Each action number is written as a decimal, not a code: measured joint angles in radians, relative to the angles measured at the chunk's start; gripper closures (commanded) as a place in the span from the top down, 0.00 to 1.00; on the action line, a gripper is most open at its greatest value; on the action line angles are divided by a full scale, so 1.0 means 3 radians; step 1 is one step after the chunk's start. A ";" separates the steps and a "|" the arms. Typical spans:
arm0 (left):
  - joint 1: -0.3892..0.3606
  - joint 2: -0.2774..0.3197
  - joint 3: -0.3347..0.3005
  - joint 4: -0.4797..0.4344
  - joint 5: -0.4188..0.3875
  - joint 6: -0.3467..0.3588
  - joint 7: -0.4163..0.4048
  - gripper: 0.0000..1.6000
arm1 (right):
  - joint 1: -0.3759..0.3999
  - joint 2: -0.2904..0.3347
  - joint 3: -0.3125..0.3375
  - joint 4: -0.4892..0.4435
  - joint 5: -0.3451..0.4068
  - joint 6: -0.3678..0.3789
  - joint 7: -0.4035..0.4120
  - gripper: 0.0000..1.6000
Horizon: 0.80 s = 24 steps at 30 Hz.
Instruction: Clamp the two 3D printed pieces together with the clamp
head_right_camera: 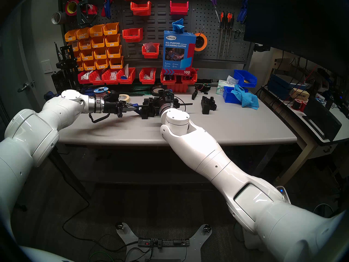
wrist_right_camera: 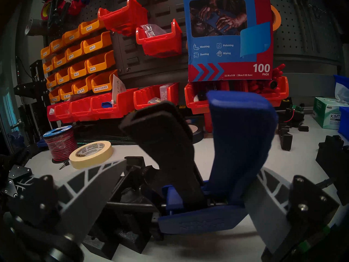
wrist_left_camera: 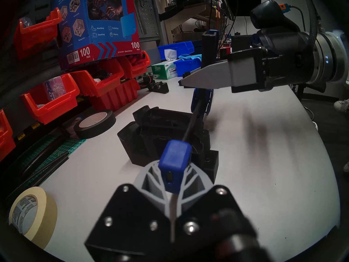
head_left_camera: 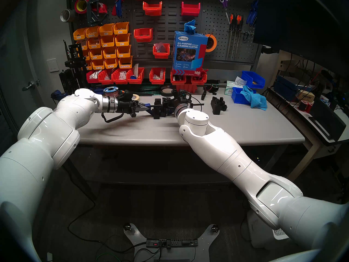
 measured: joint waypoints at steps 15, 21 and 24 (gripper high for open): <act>0.0017 -0.0007 0.0031 -0.0016 -0.0062 -0.0001 -0.0084 0.00 | -0.0021 -0.0189 -0.0232 0.0275 -0.0415 -0.0210 -0.0582 1.00; 0.0020 -0.0009 0.0044 -0.0013 -0.0080 -0.0018 -0.0095 0.00 | -0.0041 -0.0218 -0.0250 0.0291 -0.0436 -0.0257 -0.0658 0.65; 0.0020 -0.0008 0.0047 -0.0010 -0.0086 -0.0028 -0.0098 0.00 | -0.0042 -0.0215 -0.0248 0.0292 -0.0442 -0.0255 -0.0690 0.72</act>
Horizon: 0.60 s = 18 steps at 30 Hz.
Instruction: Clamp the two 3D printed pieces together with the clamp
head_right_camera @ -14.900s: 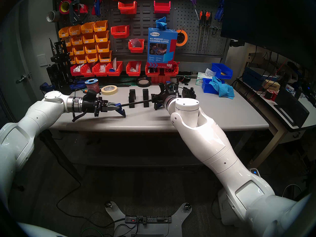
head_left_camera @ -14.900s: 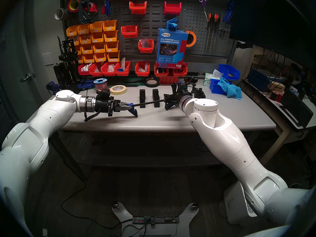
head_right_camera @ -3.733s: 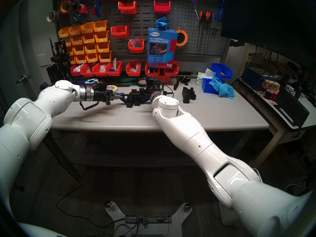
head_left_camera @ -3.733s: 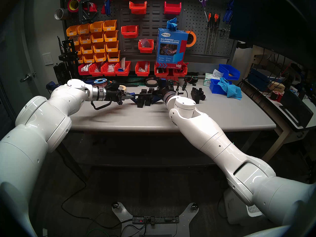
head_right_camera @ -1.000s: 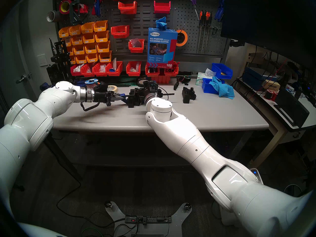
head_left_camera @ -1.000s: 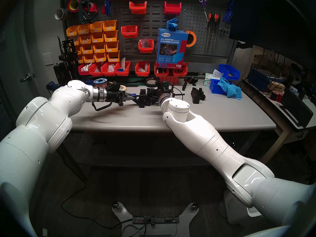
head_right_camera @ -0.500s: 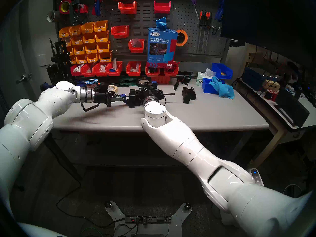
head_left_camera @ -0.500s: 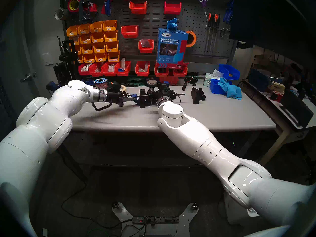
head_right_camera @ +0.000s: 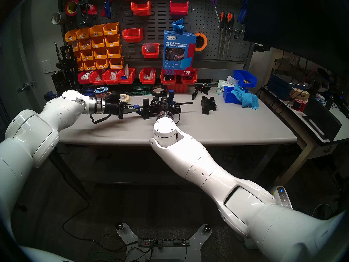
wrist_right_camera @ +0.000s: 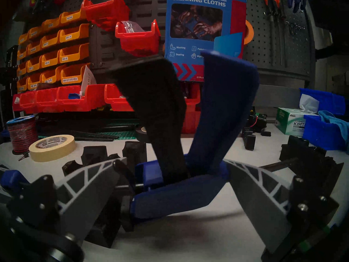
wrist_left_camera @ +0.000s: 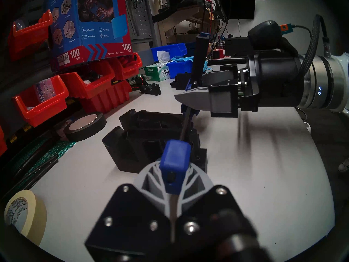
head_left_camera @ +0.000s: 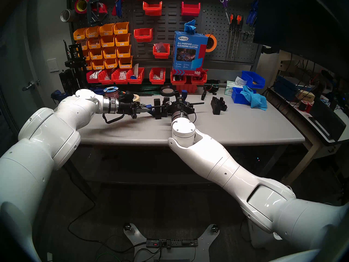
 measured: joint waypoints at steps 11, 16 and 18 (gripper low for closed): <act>0.0002 -0.0003 0.0015 0.0019 -0.0030 -0.0035 -0.0028 0.00 | -0.0030 0.0020 -0.0009 -0.0067 0.0006 0.0023 -0.0051 0.61; 0.0003 -0.0007 0.0020 0.0029 -0.0044 -0.0045 -0.0037 0.00 | -0.0036 0.0040 -0.0016 -0.0092 0.0016 0.0030 -0.0048 0.00; 0.0004 -0.0011 0.0023 0.0035 -0.0053 -0.0051 -0.0039 0.00 | -0.0039 0.0058 -0.0023 -0.0110 0.0020 0.0040 -0.0044 0.00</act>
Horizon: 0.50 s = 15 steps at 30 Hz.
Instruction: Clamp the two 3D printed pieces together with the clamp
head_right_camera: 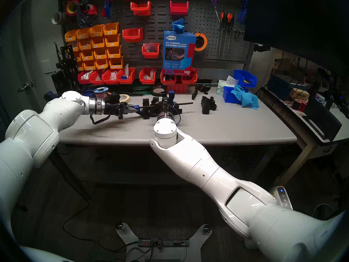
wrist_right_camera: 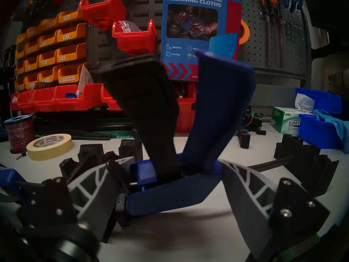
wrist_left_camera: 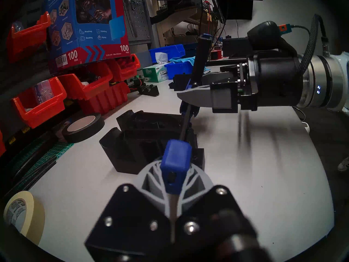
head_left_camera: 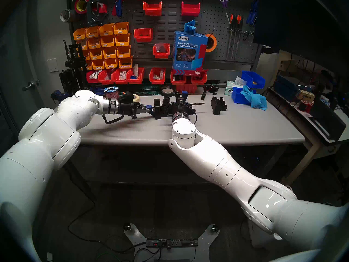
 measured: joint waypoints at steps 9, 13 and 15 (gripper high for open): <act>-0.0001 -0.0004 0.0016 0.0009 -0.0019 -0.0011 -0.0007 0.00 | -0.0013 0.0058 -0.0015 -0.0074 0.0034 0.0040 0.0021 0.00; -0.0003 -0.0006 0.0024 0.0011 -0.0024 -0.0011 -0.0010 0.00 | -0.0021 0.0086 -0.0016 -0.0114 0.0059 0.0062 0.0028 0.00; -0.0004 -0.0008 0.0029 0.0011 -0.0027 -0.0011 -0.0014 0.00 | -0.0026 0.0107 -0.0016 -0.0143 0.0076 0.0078 0.0031 0.00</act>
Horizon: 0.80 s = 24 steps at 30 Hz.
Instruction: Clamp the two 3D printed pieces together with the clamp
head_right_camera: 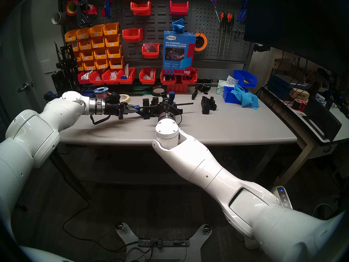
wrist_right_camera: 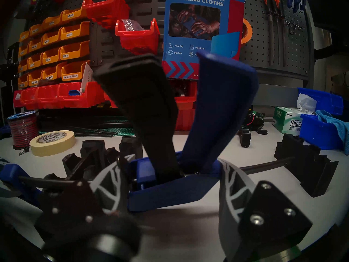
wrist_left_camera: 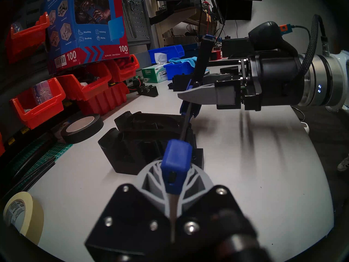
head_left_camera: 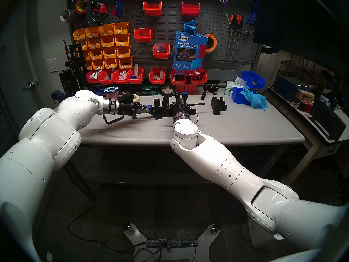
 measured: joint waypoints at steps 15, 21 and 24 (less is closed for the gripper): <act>-0.0021 -0.0012 0.0041 0.0003 0.0007 0.0010 0.0009 0.00 | -0.0015 0.0109 -0.0002 -0.0106 0.0092 0.0033 0.0082 0.00; -0.0029 -0.0016 0.0057 0.0005 0.0015 0.0010 0.0042 0.00 | 0.0014 0.0107 -0.0003 -0.0068 0.0105 0.0032 0.0122 0.00; -0.0038 -0.0025 0.0067 0.0017 0.0027 0.0013 0.0092 0.00 | 0.0038 0.0098 -0.0006 -0.0033 0.0105 0.0031 0.0142 0.00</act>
